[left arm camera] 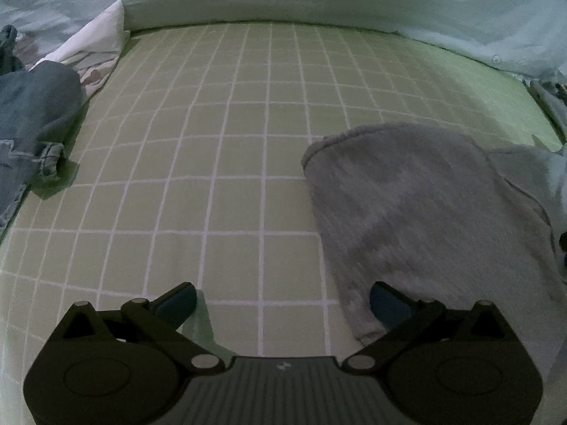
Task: Fold clothes
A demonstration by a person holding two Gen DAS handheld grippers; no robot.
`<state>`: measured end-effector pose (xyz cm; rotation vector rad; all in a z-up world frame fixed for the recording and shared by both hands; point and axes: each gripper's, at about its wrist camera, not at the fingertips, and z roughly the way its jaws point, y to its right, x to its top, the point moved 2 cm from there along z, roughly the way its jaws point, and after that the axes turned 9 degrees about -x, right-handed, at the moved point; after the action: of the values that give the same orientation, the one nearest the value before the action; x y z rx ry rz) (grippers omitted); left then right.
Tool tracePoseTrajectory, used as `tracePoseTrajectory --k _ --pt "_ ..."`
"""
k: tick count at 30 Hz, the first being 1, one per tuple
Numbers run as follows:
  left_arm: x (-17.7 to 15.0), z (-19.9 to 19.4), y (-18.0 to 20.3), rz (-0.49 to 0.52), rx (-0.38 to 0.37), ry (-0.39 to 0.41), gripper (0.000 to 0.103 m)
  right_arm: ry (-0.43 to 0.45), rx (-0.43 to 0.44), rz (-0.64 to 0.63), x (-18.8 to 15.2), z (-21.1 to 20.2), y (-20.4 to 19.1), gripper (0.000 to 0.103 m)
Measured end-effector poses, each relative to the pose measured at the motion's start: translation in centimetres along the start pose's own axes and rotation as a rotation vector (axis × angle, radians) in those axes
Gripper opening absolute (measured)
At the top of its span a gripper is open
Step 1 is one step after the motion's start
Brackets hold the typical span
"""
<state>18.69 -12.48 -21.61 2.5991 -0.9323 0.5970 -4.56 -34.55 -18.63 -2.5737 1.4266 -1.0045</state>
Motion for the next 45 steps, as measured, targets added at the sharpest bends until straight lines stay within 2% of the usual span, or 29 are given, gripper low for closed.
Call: tracePoseTrajectory --k 5,7,8,9,10,17,24,29,31,33,34,39,45 --pt "-1.3 -1.3 1.0 0.023 -0.027 0.014 0.103 -0.051 0.015 -0.018 -1.4 -0.5 0.8 0.059" --pt "-2.0 -1.6 1.7 0.042 -0.039 0.007 0.103 -0.078 0.039 -0.030 -2.1 -0.4 0.9 0.053" --pt "-2.3 -1.6 2.1 0.054 -0.042 0.002 0.103 -0.095 0.057 -0.039 -2.5 -0.4 0.9 0.039" --pt "-2.6 -1.7 2.4 0.065 -0.045 -0.003 0.103 -0.112 0.082 -0.046 -2.9 -0.4 0.9 0.014" --pt "-2.9 -1.7 2.8 0.078 -0.046 -0.010 0.103 -0.123 0.102 -0.048 -3.1 -0.5 1.0 0.005" --pt "-5.2 -1.7 3.5 0.084 -0.036 -0.062 0.103 -0.061 0.103 -0.060 -4.3 -3.6 2.6 0.004" --pt "-5.9 -1.9 3.6 0.088 -0.029 -0.085 0.103 -0.116 0.059 -0.062 -6.2 -3.9 4.4 0.004" --pt "-5.7 -2.1 3.9 0.069 -0.012 -0.109 0.103 -0.142 0.047 -0.074 -5.5 -3.2 4.6 0.007" --pt "-5.5 -2.4 4.1 0.051 -0.006 -0.103 0.103 -0.124 0.015 -0.093 -4.9 -3.4 4.8 0.022" --pt "-4.9 -2.8 4.6 0.037 -0.001 -0.078 0.103 -0.079 -0.049 -0.103 -3.9 -3.8 5.5 0.047" --pt "-4.5 -3.0 4.9 0.031 0.001 -0.061 0.103 -0.055 -0.091 -0.101 -3.4 -4.0 6.2 0.050" --pt "-2.3 -3.0 7.5 0.015 -0.030 -0.005 0.103 -0.026 -0.217 0.010 -0.8 -3.6 11.3 0.054" --pt "-1.1 -0.3 12.7 0.085 -0.041 -0.026 0.103 0.003 -0.255 0.144 2.4 -3.3 18.0 0.057"
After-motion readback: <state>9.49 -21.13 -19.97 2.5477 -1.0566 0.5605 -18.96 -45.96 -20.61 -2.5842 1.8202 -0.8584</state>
